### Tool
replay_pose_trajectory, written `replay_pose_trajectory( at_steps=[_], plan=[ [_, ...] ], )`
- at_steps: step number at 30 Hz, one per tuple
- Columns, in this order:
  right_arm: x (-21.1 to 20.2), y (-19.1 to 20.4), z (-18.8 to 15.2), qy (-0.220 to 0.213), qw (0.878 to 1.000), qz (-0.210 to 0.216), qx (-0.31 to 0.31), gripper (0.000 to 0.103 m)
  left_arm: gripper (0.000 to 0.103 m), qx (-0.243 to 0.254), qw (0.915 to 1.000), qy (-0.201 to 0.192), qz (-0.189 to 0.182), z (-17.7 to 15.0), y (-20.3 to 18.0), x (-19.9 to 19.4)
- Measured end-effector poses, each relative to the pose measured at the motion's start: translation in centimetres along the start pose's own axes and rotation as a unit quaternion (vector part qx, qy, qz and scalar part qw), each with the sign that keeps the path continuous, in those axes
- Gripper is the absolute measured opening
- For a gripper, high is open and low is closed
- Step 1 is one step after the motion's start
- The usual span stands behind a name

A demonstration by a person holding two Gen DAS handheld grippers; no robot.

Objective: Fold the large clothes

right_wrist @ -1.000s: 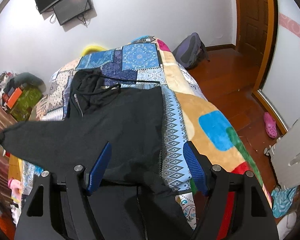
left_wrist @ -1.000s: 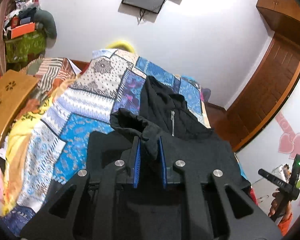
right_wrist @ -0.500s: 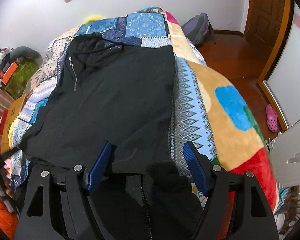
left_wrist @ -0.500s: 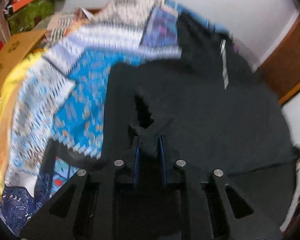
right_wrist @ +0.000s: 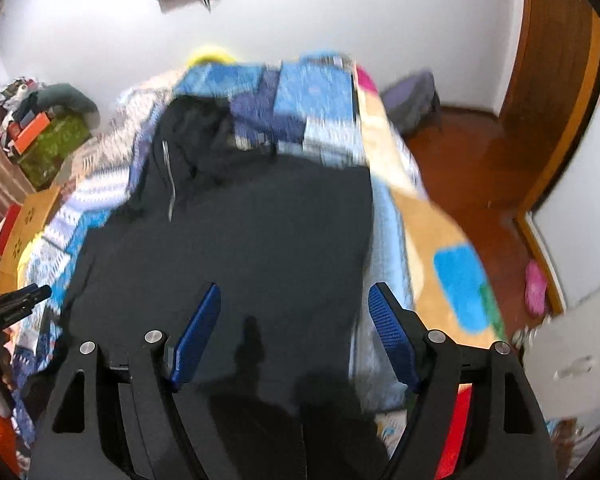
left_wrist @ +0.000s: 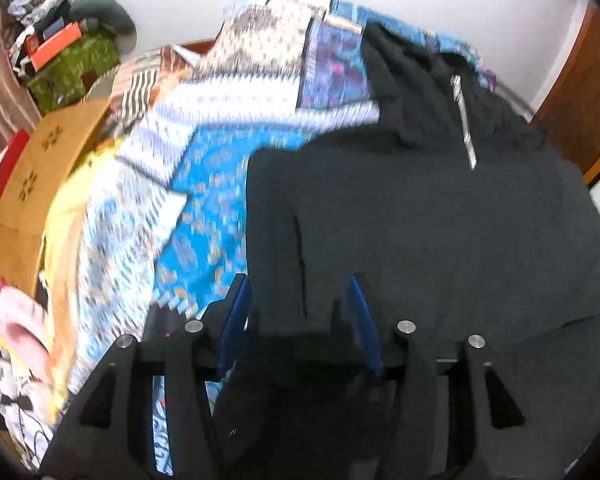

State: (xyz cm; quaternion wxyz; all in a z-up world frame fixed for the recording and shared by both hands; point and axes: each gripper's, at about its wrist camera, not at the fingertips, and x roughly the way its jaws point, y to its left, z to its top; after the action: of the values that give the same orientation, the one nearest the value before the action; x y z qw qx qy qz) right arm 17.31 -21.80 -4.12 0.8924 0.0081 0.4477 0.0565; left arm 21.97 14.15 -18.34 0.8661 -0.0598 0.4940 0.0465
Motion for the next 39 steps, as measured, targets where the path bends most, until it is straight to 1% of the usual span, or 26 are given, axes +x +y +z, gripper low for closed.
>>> replay_pose_trajectory(
  at_steps=[4,6,9,12,14,17,18,22,25,28,30,33,36,37,38,39],
  plan=[
    [-1.0,0.3,3.0,-0.037,0.999,0.008,-0.002,0.073,0.051,0.017,0.9993,-0.032,-0.006,3.6,-0.9,-2.1],
    [-1.3,0.6,4.5,-0.053,0.999,0.012,-0.003,0.073,0.056,0.023,0.9986,-0.048,-0.008,5.3,-1.4,-3.0],
    [-1.4,1.3,6.8,-0.075,0.997,0.016,-0.009,0.073,0.058,0.025,0.9966,-0.073,-0.029,8.8,-2.3,-4.1],
    [-1.0,2.2,9.0,-0.091,0.995,0.021,-0.020,0.073,0.058,0.023,0.9949,-0.087,-0.047,12.1,-3.1,-4.3],
    [-0.3,2.7,10.4,-0.097,0.995,0.022,-0.026,0.073,0.059,0.023,0.9940,-0.095,-0.049,13.9,-3.8,-4.0],
    [1.5,3.5,12.5,-0.095,0.995,0.027,-0.029,0.073,0.061,0.030,0.9930,-0.104,-0.048,16.7,-5.1,-2.6],
    [2.0,3.7,13.1,-0.093,0.995,0.030,-0.028,0.073,0.061,0.031,0.9929,-0.103,-0.049,17.2,-5.4,-2.3],
    [5.6,4.4,15.3,-0.071,0.996,0.043,-0.024,0.073,0.061,0.039,0.9933,-0.093,-0.057,19.8,-7.2,1.2],
    [9.4,5.0,16.9,-0.046,0.997,0.051,-0.023,0.073,0.061,0.038,0.9941,-0.082,-0.060,21.4,-8.2,4.3],
    [13.8,5.9,18.0,-0.009,0.998,0.057,-0.039,0.073,0.061,0.028,0.9955,-0.079,-0.044,22.9,-8.8,7.2],
    [16.6,6.3,18.5,0.008,0.998,0.052,-0.030,0.073,0.061,0.022,0.9964,-0.069,-0.044,24.0,-9.0,9.8],
    [20.4,6.6,19.3,0.036,0.998,0.059,-0.011,0.073,0.061,0.011,0.9975,-0.053,-0.045,24.9,-9.2,12.6],
    [23.3,6.8,19.9,0.057,0.997,0.056,0.010,0.073,0.061,0.007,0.9973,-0.039,-0.062,25.7,-9.6,15.1],
    [24.2,7.0,20.1,0.064,0.996,0.057,0.010,0.073,0.058,0.007,0.9961,-0.031,-0.083,25.9,-9.7,16.0],
    [24.7,7.3,20.1,0.068,0.996,0.056,0.005,0.068,0.047,0.005,0.9948,-0.025,-0.098,26.1,-9.8,16.6],
    [25.4,7.8,20.0,0.071,0.996,0.050,-0.008,0.057,0.035,0.001,0.9941,-0.018,-0.107,26.1,-9.9,17.1]
  ],
)
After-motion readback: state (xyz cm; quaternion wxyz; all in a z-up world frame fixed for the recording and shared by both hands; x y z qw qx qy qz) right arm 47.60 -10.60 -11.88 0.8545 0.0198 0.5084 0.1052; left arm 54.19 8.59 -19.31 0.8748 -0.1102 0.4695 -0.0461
